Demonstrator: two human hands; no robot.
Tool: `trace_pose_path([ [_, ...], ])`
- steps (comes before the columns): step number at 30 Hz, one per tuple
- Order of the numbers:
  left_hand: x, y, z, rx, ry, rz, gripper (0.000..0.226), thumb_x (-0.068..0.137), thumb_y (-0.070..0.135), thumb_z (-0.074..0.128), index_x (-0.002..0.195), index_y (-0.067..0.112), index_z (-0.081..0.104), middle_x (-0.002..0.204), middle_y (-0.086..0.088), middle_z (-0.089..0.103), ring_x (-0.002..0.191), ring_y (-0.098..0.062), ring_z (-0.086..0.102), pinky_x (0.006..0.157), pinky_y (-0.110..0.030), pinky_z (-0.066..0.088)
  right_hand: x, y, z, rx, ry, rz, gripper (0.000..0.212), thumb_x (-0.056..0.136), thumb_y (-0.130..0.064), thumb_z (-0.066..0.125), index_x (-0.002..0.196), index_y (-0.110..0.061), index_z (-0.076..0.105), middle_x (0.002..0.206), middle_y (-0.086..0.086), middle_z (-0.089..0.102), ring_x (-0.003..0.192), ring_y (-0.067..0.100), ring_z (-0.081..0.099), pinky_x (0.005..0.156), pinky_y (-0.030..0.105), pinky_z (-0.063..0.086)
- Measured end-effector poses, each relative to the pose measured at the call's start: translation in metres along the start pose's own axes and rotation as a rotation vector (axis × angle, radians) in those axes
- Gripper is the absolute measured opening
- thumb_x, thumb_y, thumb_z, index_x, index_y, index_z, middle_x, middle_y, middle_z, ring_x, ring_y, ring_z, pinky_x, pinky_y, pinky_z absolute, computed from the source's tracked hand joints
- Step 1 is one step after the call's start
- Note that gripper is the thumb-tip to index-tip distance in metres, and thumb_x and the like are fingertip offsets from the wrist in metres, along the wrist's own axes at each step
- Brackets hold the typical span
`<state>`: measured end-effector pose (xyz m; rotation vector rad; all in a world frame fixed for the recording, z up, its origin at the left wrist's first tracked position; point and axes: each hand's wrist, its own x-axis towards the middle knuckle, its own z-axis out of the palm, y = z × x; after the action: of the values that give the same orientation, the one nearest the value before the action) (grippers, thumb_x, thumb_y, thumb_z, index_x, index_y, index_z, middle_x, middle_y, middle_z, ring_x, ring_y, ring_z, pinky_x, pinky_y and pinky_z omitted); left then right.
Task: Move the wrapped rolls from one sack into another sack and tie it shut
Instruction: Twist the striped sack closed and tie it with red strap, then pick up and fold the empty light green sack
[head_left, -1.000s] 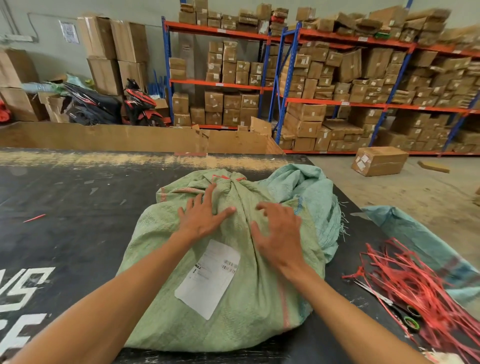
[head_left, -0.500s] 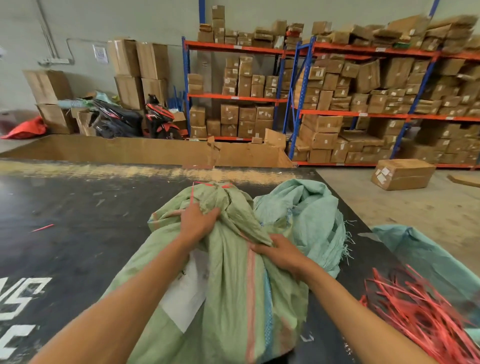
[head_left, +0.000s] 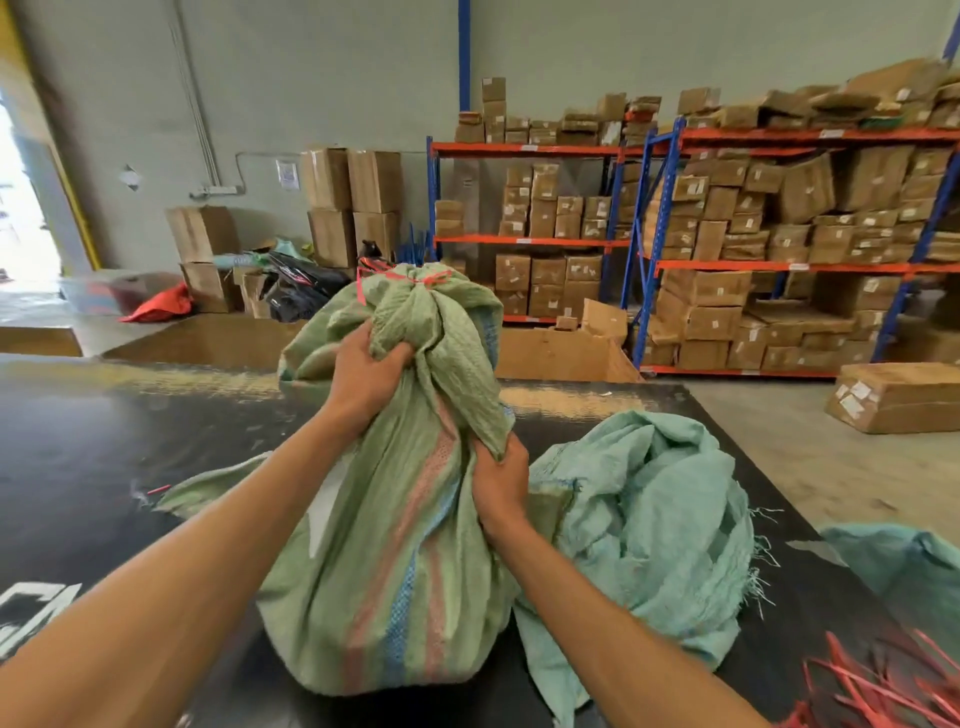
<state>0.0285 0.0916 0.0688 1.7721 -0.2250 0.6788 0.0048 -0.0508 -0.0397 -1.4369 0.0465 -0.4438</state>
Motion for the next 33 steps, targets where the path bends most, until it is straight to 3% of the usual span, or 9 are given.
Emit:
trace_pose_path([
  [3, 0.018, -0.002, -0.009, 0.035, 0.008, 0.076, 0.026, 0.088, 0.007, 0.064, 0.106, 0.025, 0.064, 0.095, 0.019, 0.067, 0.082, 0.014, 0.061, 0.079, -0.009, 0.047, 0.015, 0.000, 0.023, 0.058, 0.032, -0.012, 0.023, 0.098, -0.010, 0.056, 0.119, -0.012, 0.065, 0.098, -0.012, 0.065, 0.091, -0.002, 0.060, 0.086, 0.022, 0.047],
  [7, 0.034, -0.018, -0.015, 0.052, -0.036, 0.127, 0.030, 0.088, -0.004, 0.060, 0.113, 0.014, 0.062, 0.095, 0.015, 0.065, 0.081, 0.017, 0.061, 0.076, -0.004, 0.044, 0.034, 0.013, 0.051, 0.103, 0.066, 0.060, 0.030, 0.100, -0.011, 0.052, 0.128, -0.011, 0.062, 0.114, 0.000, 0.066, 0.108, 0.015, 0.060, 0.097, 0.031, 0.048],
  [10, 0.034, -0.056, -0.018, 0.126, -0.129, 0.063, 0.037, 0.088, -0.003, 0.060, 0.120, 0.016, 0.061, 0.106, 0.006, 0.068, 0.093, 0.003, 0.062, 0.087, -0.017, 0.044, 0.042, 0.044, 0.058, 0.002, -0.055, 0.158, 0.033, 0.103, -0.021, 0.047, 0.135, -0.018, 0.058, 0.124, -0.001, 0.064, 0.117, 0.017, 0.058, 0.102, 0.037, 0.047],
  [15, 0.017, -0.125, -0.021, 0.329, -0.205, -0.146, 0.043, 0.085, 0.015, 0.066, 0.126, 0.014, 0.055, 0.116, 0.000, 0.064, 0.112, -0.023, 0.060, 0.089, -0.031, 0.043, 0.060, 0.060, 0.048, -0.289, -0.245, 0.101, 0.029, 0.101, -0.021, 0.048, 0.127, -0.019, 0.061, 0.112, -0.002, 0.066, 0.107, 0.018, 0.061, 0.086, 0.030, 0.046],
  [19, 0.009, -0.191, -0.016, 0.554, -0.425, -0.346, 0.103, 0.061, 0.082, 0.062, 0.143, 0.030, 0.028, 0.138, -0.002, 0.055, 0.127, -0.029, 0.052, 0.103, -0.052, 0.042, 0.053, 0.080, 0.033, -0.697, -0.339, 0.086, 0.030, 0.089, -0.035, 0.055, 0.115, -0.022, 0.061, 0.111, 0.000, 0.068, 0.103, 0.024, 0.063, 0.082, 0.036, 0.051],
  [20, 0.006, -0.197, -0.012, 0.629, -0.481, -0.364, 0.113, 0.060, 0.088, 0.057, 0.150, 0.033, 0.016, 0.145, -0.005, 0.048, 0.133, -0.032, 0.045, 0.107, -0.055, 0.038, 0.051, 0.083, 0.028, -0.727, -0.350, 0.101, 0.031, 0.088, -0.037, 0.056, 0.115, -0.023, 0.061, 0.112, 0.000, 0.068, 0.104, 0.024, 0.063, 0.081, 0.034, 0.050],
  [24, -0.018, -0.175, -0.001, 0.783, -0.520, -0.403, 0.097, 0.087, 0.057, 0.058, 0.157, 0.031, -0.005, 0.162, -0.014, 0.010, 0.149, -0.036, 0.009, 0.116, -0.057, 0.017, 0.041, 0.082, 0.008, -0.722, -0.404, 0.104, 0.043, 0.088, -0.038, 0.065, 0.128, -0.022, 0.058, 0.125, 0.000, 0.065, 0.115, 0.023, 0.060, 0.088, 0.030, 0.045],
  [28, -0.030, -0.157, 0.003, 0.705, -0.479, -0.304, 0.085, 0.094, 0.043, 0.055, 0.158, 0.025, 0.003, 0.164, -0.012, -0.002, 0.151, -0.032, -0.004, 0.118, -0.060, 0.005, 0.028, 0.077, -0.009, -0.662, -0.457, 0.148, 0.063, 0.084, -0.056, 0.067, 0.134, -0.022, 0.052, 0.131, -0.003, 0.060, 0.120, 0.019, 0.057, 0.100, 0.037, 0.047],
  [33, -0.052, -0.136, 0.018, 0.542, -0.435, -0.052, 0.059, 0.086, 0.042, 0.052, 0.143, 0.028, 0.047, 0.157, -0.012, 0.024, 0.149, -0.028, 0.015, 0.119, -0.058, 0.011, 0.016, 0.053, -0.038, -0.616, -0.502, 0.171, 0.057, 0.090, -0.053, 0.063, 0.137, -0.022, 0.051, 0.123, -0.002, 0.058, 0.106, 0.008, 0.056, 0.090, 0.027, 0.049],
])
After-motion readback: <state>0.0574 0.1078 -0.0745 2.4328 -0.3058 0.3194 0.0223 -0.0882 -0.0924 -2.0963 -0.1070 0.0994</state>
